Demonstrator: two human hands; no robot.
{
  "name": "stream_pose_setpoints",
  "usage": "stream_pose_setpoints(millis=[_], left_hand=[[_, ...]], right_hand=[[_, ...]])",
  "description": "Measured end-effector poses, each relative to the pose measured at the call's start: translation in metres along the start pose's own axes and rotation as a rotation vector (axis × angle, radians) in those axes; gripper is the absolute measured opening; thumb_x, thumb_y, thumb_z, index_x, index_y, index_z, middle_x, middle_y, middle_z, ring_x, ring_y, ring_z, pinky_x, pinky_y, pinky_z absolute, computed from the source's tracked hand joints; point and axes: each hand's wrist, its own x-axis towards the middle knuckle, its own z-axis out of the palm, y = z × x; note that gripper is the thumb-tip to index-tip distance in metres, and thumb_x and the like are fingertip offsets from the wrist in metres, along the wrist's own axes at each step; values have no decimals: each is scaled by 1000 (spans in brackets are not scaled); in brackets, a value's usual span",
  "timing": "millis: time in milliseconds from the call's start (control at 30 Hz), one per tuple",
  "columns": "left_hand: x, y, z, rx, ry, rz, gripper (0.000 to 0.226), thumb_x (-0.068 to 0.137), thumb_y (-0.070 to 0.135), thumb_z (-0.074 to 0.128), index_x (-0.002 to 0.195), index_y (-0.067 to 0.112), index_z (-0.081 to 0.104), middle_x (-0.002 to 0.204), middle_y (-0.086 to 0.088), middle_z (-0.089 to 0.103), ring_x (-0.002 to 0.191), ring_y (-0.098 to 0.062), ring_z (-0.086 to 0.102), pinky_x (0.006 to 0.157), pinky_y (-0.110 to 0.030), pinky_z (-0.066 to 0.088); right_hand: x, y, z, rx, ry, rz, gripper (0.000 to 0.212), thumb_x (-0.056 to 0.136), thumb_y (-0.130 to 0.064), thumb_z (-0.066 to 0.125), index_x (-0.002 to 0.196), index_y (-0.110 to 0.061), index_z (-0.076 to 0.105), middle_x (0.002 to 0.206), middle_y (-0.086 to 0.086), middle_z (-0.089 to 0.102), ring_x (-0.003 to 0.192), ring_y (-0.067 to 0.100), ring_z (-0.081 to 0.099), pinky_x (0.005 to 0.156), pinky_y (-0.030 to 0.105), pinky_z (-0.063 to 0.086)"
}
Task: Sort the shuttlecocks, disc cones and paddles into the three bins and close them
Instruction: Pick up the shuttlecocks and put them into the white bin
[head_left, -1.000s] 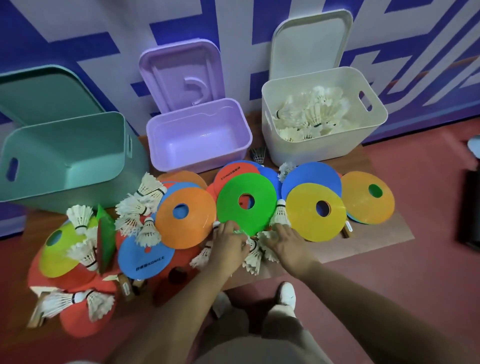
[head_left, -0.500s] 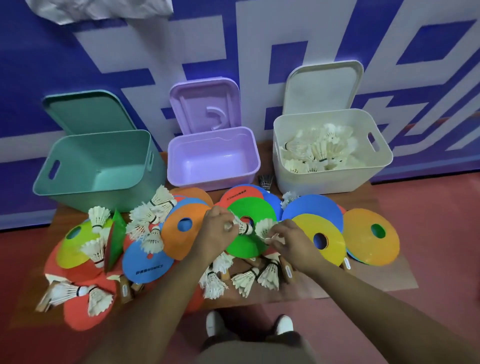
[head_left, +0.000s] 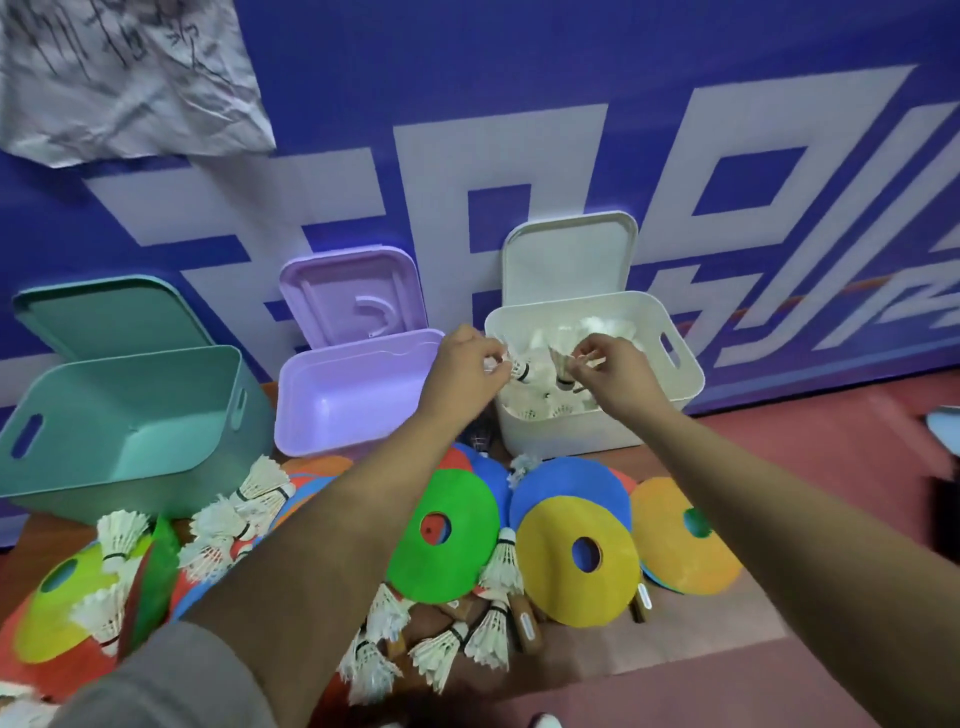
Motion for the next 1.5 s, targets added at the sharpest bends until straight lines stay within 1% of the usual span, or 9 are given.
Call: stream_pose_setpoints(millis=[200,333,467,567,800,867,1067,1233,1500], left_hand=[[45,6,40,72,-55,-75,16,84,22,61,96,17,69,96,-6,57,93,-26,57,77,-29,44],[42,-3,45,7,-88,-109,43,83,24,65,123,14,54,121,-8,52,106,-25,56,92,-37,47],[4,-18,28,-19,-48,-79,28,83,14,63,111,10,60,109,-8,53,92,-17,58,88,-21,42],[-43,-35,3,-9,-32,-81,17,85,9,61,102,7,63,100,-8,55,86,-16,55,81,-20,41],[-180,-82,-43,63,-40,-309,13,88,13,60,100,9,64,93,-1,57,78,-5,51,70,-8,37],[-220,-93,-49,69,-45,-330,10,88,12,62,96,8,64,89,-1,56,75,-1,50,71,-17,42],[-312,-123,-47,114,-166,-443,12,85,22,63,92,13,64,92,-2,53,85,-21,57,79,-36,50],[-349,-151,-56,166,-175,-510,24,78,21,69,99,9,63,100,-8,52,92,-28,55,83,-36,46],[-331,-180,-53,303,-320,-437,46,90,49,52,108,7,57,106,-13,60,101,-32,54,84,-41,46]], right_hand=[[35,13,-7,-57,27,99,19,90,-11,59,107,-5,65,102,9,63,61,1,55,46,4,34],[33,25,-6,-80,-25,136,58,85,-14,64,140,-15,46,135,8,54,100,23,63,80,26,46],[-3,29,5,-102,-70,65,53,84,-21,64,134,-15,49,125,12,55,100,24,60,82,30,44],[-42,24,20,-57,-158,-27,48,86,-25,65,132,-16,51,130,8,50,106,24,58,91,32,45],[-124,5,85,-9,-345,-101,42,86,-25,69,124,-14,56,122,10,50,109,26,57,92,33,44],[-149,3,103,-28,-395,-98,44,85,-27,70,125,-14,55,124,11,49,109,26,57,95,35,44],[-226,2,146,-147,-491,-58,44,89,-33,63,128,-15,53,124,6,46,110,23,53,91,30,41],[-283,-10,183,-227,-548,-19,49,88,-32,61,133,-17,48,127,10,44,115,30,51,94,37,43],[-296,-15,240,-447,-524,-6,60,82,-15,61,138,-22,38,142,11,33,117,37,48,87,46,50]])
